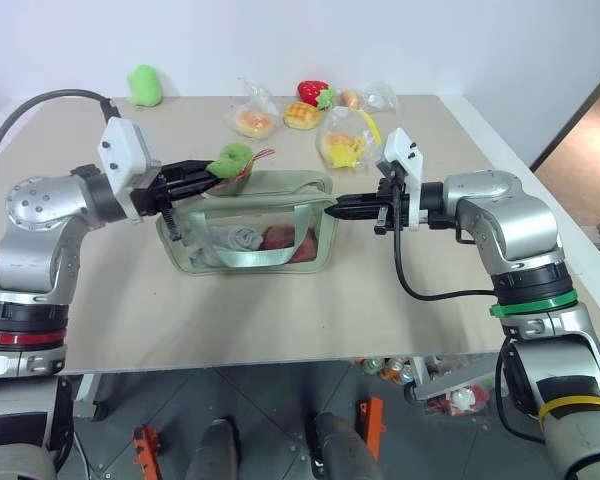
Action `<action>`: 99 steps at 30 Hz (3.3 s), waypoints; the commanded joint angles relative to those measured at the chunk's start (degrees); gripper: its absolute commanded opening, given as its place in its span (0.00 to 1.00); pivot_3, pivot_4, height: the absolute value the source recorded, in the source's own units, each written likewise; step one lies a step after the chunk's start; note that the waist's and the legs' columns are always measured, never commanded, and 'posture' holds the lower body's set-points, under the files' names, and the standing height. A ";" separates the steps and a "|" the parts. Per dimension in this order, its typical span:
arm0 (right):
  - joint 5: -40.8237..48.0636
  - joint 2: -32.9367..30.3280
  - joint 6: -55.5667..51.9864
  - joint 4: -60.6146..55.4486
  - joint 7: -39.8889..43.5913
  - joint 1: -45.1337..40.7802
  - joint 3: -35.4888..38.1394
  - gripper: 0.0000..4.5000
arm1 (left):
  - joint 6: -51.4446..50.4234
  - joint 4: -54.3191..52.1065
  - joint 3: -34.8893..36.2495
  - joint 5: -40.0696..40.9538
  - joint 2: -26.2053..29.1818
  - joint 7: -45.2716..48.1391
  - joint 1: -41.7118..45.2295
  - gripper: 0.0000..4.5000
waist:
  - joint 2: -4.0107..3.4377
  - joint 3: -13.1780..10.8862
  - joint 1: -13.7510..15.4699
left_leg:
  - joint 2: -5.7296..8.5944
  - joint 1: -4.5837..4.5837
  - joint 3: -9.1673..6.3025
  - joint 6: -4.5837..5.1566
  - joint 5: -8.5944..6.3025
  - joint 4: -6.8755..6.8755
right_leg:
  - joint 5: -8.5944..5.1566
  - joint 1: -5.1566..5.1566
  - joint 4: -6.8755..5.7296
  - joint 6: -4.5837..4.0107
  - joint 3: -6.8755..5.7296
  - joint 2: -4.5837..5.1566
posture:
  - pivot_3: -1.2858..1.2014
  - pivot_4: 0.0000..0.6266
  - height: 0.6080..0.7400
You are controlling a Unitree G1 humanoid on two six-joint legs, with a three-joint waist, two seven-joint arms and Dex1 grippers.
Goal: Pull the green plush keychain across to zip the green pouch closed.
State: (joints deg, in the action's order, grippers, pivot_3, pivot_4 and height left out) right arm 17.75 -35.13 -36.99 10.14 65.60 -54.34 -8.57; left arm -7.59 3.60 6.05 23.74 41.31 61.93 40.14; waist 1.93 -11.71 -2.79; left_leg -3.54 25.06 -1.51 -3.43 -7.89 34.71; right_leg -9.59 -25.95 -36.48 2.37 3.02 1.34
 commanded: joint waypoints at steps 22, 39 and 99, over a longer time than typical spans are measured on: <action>0.10 0.83 1.73 0.01 -0.39 -1.24 0.70 0.00 | -23.88 -1.53 19.48 18.53 9.97 1.69 -15.25 0.91 | 0.00 0.00 -0.61 | -0.01 -0.02 0.01 0.01 0.00 -0.01 | -0.04 -0.03 -0.01 -0.04 0.02 -0.03 | 0.52 0.24 1.00; 0.29 0.49 1.02 -1.11 -0.54 -0.75 0.82 0.00 | -23.89 0.15 12.72 15.70 5.34 0.65 -15.92 0.75 | 0.00 0.00 -0.41 | -0.01 -0.01 0.02 0.01 0.00 -0.01 | -0.04 -0.04 -0.01 -0.05 0.03 -0.02 | 0.52 0.24 1.00; -25.79 12.31 61.72 25.48 -8.52 -24.64 -10.52 0.69 | -19.25 -3.11 13.53 14.89 2.53 -1.21 -20.33 0.00 | 0.00 0.00 -1.33 | -0.01 0.00 0.32 0.00 0.01 -0.23 | -0.07 -0.21 -0.01 0.00 0.32 -0.01 | 0.52 0.24 1.00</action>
State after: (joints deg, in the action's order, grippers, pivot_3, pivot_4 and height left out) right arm -9.19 -23.29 23.74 37.36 56.19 -76.82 -19.78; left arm -27.38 1.56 18.73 38.48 43.82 60.98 20.12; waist 1.93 -11.71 -4.12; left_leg -3.55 25.05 -1.20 -3.43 -7.88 34.48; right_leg -9.66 -26.16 -36.50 2.37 3.33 1.33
